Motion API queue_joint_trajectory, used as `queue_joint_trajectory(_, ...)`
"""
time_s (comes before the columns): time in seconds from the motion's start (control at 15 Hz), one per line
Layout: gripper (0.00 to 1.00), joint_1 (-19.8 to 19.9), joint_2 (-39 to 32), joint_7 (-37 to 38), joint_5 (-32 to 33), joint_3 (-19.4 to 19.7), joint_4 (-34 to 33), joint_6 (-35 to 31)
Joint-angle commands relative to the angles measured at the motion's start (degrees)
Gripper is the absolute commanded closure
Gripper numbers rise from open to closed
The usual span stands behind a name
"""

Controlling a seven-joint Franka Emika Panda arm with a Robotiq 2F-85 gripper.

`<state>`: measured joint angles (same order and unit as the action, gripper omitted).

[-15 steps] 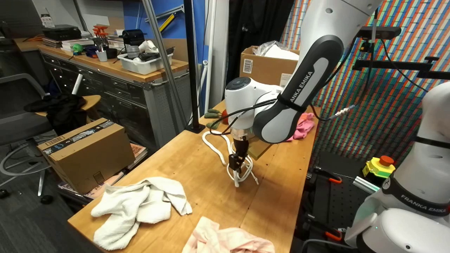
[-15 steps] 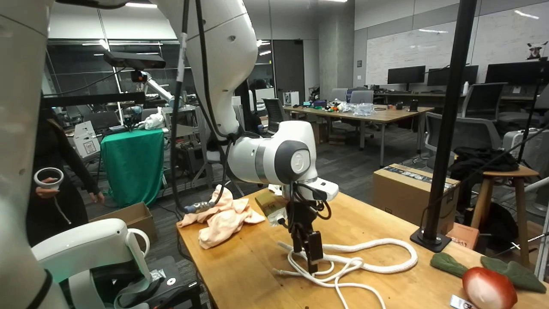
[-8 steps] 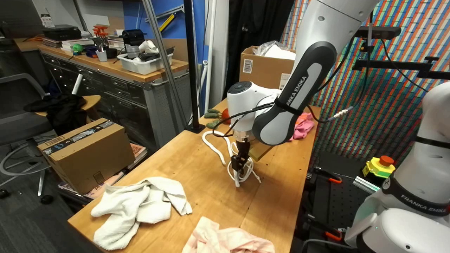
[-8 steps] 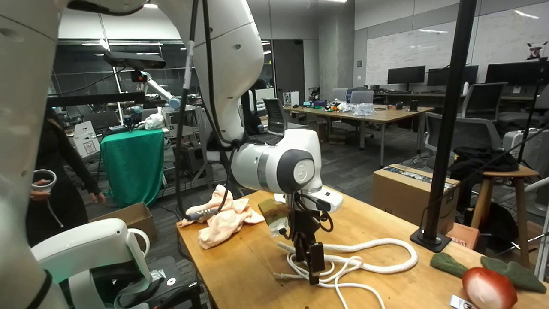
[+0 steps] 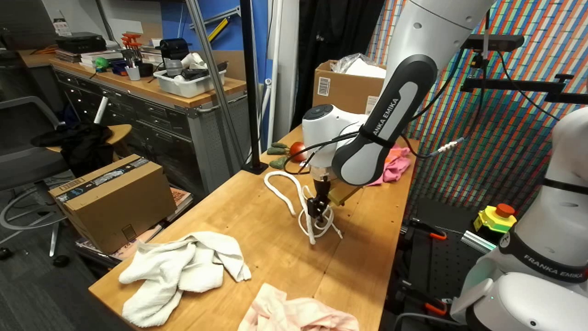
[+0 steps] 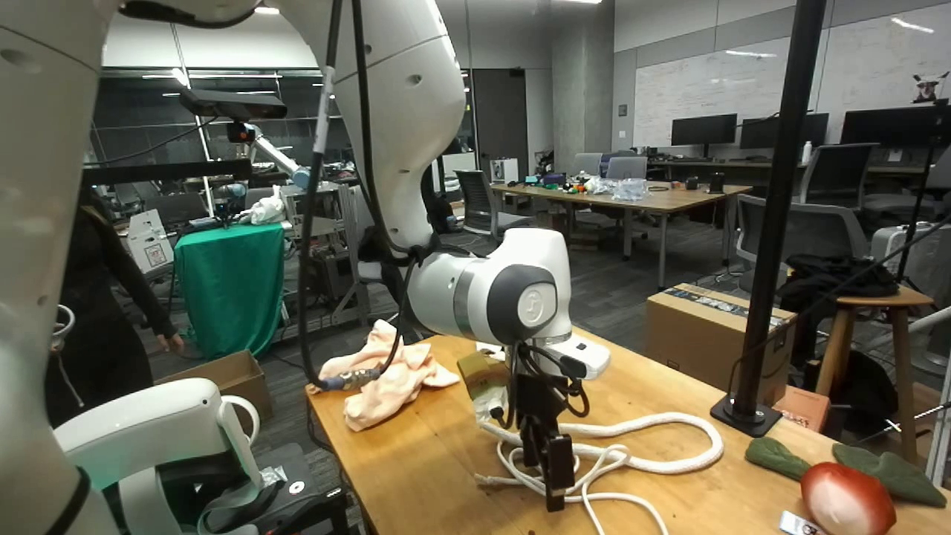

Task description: Move the white towel to the left, move the yellow towel to the right, move the pink t-shirt to the right, move the peach t-shirt to the right, move the radish to the right, separate the two white ropes

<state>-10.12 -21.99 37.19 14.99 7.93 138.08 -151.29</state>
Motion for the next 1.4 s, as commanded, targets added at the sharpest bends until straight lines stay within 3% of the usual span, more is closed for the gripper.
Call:
queue_joint_trajectory(0.0, 0.00, 1.31, 0.21, -1.01, -1.99, 1.00, 1.93, -1.97)
queue_joint_trajectory(0.6, 0.00, 5.93, -0.58, -2.96, -14.48, -0.50, 8.04, -5.98)
queue_joint_trajectory(0.93, 0.00, 5.99, 0.52, -3.47, -19.49, -0.04, 11.26, -8.36)
queue_joint_trajectory(1.33, 0.00, 3.46, 9.13, -2.04, -12.75, 6.95, 16.54, -6.27)
